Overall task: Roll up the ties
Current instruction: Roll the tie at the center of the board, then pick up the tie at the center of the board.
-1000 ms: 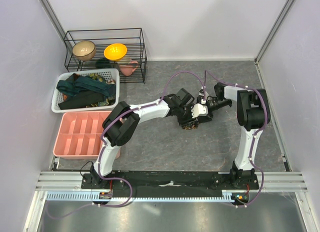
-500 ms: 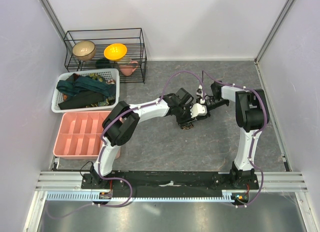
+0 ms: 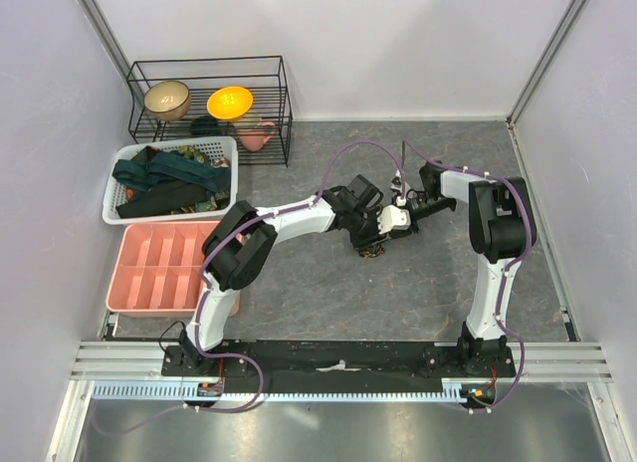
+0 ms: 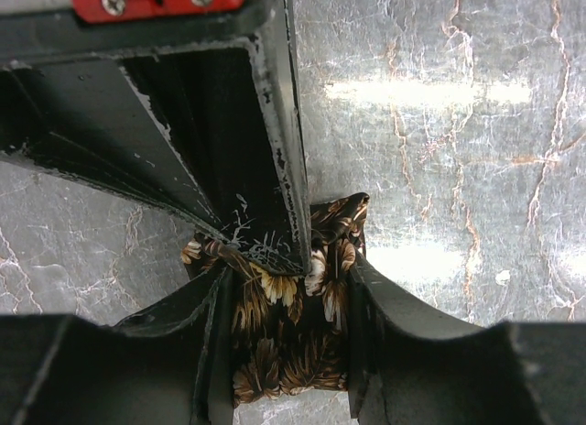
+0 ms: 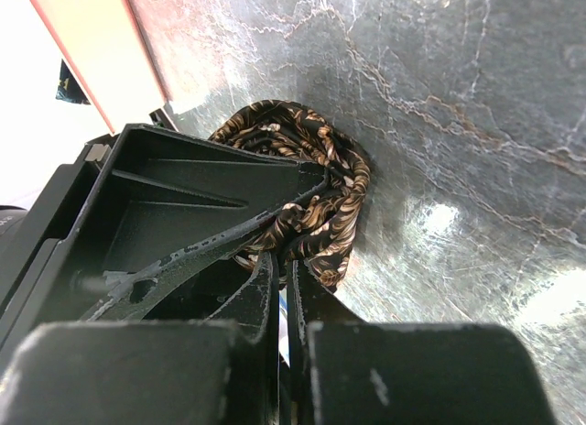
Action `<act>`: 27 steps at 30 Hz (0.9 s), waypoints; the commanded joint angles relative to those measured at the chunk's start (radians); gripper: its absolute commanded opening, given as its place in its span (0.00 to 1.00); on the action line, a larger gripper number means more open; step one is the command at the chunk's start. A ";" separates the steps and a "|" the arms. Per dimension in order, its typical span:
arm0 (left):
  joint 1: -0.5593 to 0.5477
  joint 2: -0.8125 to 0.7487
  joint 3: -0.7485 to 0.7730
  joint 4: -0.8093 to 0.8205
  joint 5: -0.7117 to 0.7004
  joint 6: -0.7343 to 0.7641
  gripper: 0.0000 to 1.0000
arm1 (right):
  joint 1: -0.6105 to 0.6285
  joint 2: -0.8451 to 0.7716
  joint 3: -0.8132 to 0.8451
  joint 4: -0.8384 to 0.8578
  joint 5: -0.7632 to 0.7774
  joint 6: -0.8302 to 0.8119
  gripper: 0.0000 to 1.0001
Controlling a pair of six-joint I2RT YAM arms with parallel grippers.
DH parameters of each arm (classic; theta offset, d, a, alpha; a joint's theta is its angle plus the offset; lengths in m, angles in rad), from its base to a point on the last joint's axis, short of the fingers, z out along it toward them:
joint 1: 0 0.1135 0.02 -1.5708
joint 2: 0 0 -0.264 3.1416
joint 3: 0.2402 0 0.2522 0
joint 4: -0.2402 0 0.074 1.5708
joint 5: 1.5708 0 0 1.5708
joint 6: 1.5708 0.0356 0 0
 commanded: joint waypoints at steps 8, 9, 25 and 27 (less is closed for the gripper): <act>0.024 0.001 -0.116 0.007 0.035 -0.004 0.52 | 0.015 -0.007 -0.030 0.073 0.105 -0.009 0.00; 0.029 -0.012 -0.120 0.017 0.042 -0.015 0.56 | 0.014 -0.007 -0.036 0.074 0.110 -0.008 0.00; 0.084 -0.181 -0.226 0.218 0.105 -0.109 0.99 | 0.012 -0.034 -0.047 0.077 0.067 -0.012 0.00; 0.093 -0.209 -0.245 0.246 0.113 -0.132 1.00 | 0.009 -0.040 -0.055 0.082 0.059 -0.004 0.00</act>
